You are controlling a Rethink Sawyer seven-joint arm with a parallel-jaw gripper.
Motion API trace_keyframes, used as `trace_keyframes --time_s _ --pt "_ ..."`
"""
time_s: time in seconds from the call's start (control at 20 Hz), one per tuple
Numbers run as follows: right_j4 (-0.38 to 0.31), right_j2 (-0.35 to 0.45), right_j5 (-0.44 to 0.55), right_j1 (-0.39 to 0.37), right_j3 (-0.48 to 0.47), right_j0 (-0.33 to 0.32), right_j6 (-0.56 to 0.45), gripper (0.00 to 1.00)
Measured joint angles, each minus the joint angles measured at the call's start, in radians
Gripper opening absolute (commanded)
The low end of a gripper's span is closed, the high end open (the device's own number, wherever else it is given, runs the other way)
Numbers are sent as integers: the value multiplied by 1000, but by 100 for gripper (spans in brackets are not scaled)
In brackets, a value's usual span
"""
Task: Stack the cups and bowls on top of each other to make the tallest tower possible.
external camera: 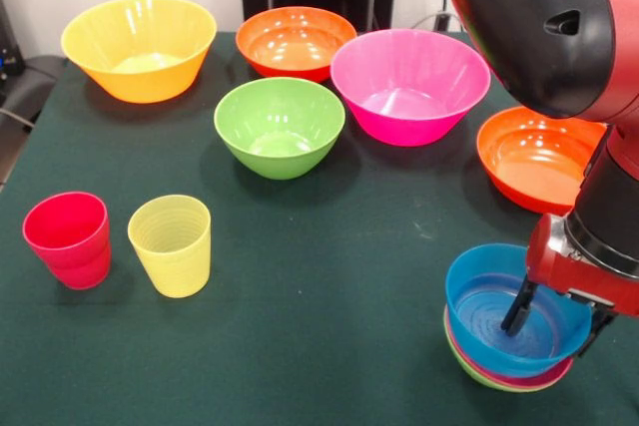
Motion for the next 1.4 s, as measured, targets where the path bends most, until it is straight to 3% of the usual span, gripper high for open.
trace_keyframes --time_s 0.6,1.4 --pt "44 0 -178 2 18 -2 0 100" --pt "84 -20 -181 5 25 -7 0 100"
